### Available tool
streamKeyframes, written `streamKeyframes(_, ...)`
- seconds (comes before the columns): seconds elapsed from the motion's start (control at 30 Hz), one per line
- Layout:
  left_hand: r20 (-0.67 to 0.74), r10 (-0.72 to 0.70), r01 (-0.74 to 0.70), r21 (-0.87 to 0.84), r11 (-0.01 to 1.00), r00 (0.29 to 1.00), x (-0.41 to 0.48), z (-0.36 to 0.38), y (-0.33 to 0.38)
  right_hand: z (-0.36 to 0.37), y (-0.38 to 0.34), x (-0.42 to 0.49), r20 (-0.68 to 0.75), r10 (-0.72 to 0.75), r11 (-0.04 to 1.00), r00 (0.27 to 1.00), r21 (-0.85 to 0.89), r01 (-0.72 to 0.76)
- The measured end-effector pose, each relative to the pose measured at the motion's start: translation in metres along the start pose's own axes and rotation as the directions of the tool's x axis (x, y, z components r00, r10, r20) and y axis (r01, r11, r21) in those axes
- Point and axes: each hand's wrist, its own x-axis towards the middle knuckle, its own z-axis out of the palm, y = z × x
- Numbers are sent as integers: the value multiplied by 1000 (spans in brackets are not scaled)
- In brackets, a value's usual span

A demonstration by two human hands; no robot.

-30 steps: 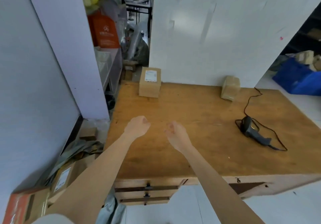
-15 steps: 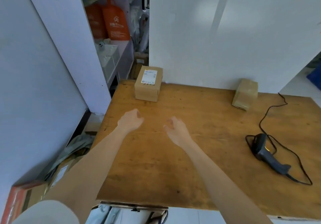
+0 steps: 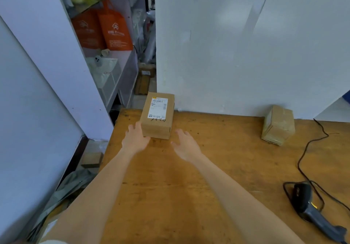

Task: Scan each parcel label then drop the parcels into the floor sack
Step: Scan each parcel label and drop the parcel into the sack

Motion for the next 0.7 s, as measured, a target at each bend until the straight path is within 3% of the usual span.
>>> streamKeyframes(0.27,84,-15,52,-462,885,996,34,19,-10,22,-5,60,114,30,999,993,26,-33)
streamKeyframes(0.37,117,-82,131,-512,849,990,36,21,-6,28,-5,65,102,45,991,994,122,-57)
streamKeyframes(0.53,270,-228,340,-515,786,935,29,23,6,28,8,48,-47,124,941,991,322,-102)
streamKeyframes(0.63,343,-242,384,-448,807,908,8,33,13,25,25,33,-78,219,932,973,312,-185)
streamKeyframes(0.7,309,-242,364,-440,821,920,-7,44,17,24,39,21,-76,254,937,964,266,-226)
